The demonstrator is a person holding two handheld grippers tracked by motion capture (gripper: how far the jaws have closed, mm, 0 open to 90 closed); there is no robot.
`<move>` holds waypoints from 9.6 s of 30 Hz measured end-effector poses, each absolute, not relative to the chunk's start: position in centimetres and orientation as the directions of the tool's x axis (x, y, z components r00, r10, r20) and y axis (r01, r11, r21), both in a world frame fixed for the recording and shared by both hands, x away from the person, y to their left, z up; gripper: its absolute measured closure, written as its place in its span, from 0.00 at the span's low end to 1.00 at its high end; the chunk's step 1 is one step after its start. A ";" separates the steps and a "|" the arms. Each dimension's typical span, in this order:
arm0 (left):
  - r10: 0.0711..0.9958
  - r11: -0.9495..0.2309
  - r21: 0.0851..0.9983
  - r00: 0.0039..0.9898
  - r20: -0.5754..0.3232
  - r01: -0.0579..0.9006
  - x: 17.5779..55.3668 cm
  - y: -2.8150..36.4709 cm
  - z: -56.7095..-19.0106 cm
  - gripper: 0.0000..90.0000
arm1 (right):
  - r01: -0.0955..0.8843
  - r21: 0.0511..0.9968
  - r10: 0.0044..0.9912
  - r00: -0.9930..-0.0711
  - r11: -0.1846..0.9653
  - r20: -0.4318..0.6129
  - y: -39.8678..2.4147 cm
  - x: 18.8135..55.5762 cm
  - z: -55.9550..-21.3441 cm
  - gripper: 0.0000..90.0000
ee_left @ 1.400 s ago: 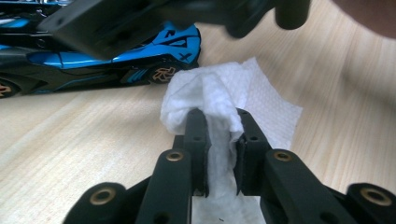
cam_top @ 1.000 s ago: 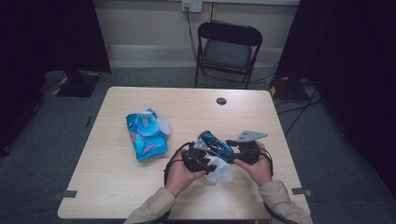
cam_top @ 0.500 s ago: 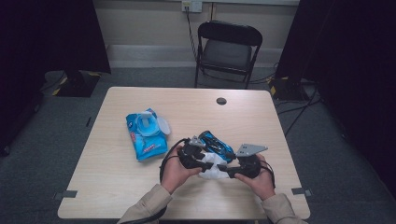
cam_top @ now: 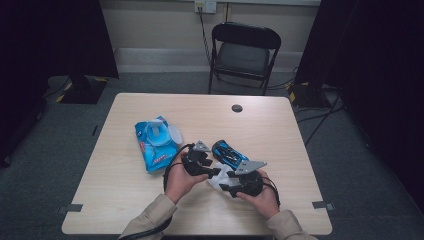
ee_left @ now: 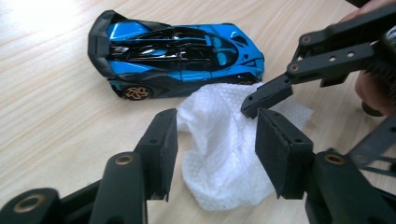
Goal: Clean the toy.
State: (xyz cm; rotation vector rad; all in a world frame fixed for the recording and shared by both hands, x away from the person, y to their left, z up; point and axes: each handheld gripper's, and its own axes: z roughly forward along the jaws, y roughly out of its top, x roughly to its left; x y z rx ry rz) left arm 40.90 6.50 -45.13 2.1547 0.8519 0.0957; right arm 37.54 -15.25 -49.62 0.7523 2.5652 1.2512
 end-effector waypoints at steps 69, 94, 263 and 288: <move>0.503 -0.576 0.744 0.865 -0.004 0.338 47.7 -0.9 -48.8 0.00 | 0.476 0.759 0.678 -0.732 0.444 0.063 -20.4 36.1 -50.2 0.94; 0.500 -0.558 0.762 0.866 -0.008 0.329 47.4 -0.9 -49.1 0.00 | 0.634 0.725 0.870 -0.483 0.269 0.099 -24.8 40.9 -49.3 0.97; 0.519 -0.522 0.793 0.855 0.004 0.313 46.1 -2.1 -49.4 0.05 | 0.528 0.743 0.673 -0.725 0.411 0.144 -21.0 36.9 -50.2 0.97; 0.508 -0.526 0.793 0.861 0.002 0.308 46.0 -2.3 -49.3 0.05 | 0.553 0.796 0.740 -0.638 0.248 0.213 -27.1 38.1 -46.5 0.97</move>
